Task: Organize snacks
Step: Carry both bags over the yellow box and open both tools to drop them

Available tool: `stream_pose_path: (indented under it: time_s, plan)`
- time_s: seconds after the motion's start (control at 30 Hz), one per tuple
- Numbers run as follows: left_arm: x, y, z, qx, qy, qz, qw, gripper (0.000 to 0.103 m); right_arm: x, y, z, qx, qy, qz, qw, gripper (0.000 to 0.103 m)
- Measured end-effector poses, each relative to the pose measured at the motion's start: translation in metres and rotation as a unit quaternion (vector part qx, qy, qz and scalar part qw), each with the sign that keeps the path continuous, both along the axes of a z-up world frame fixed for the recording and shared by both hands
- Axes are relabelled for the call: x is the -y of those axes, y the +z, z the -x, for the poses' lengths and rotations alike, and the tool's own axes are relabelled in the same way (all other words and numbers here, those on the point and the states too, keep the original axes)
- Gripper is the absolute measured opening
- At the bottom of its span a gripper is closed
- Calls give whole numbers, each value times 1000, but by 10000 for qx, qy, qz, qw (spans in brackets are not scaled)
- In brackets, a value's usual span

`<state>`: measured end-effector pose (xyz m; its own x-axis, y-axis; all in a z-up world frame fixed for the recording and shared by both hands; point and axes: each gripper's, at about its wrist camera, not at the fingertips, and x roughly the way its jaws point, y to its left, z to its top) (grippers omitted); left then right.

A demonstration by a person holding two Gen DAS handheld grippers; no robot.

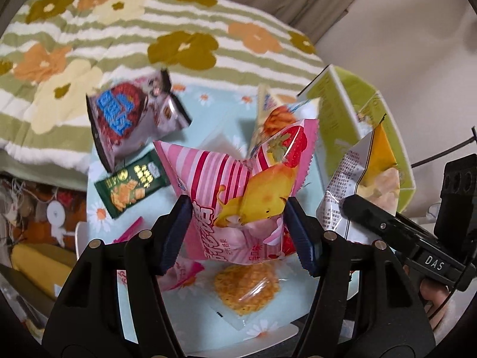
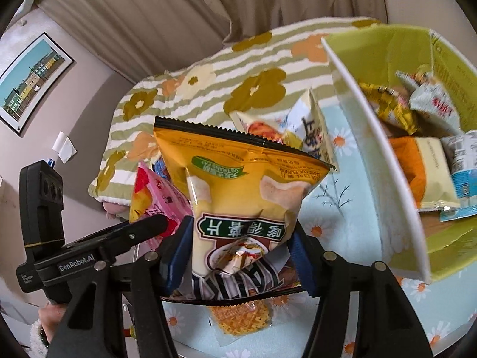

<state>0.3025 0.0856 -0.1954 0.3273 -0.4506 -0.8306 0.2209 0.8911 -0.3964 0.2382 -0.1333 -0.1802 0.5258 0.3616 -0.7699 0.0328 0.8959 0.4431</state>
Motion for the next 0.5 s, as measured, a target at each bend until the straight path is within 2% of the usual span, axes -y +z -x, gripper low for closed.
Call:
stream_pose_path:
  time_s: [0.27, 0.5]
  plan:
    - [17, 55, 2, 524, -232, 285, 9979, 60, 21, 46, 15, 432, -306, -13, 9986, 56]
    - [60, 98, 1, 917, -477, 359, 9940, 60, 76, 83, 34, 854, -652, 75, 9942, 56]
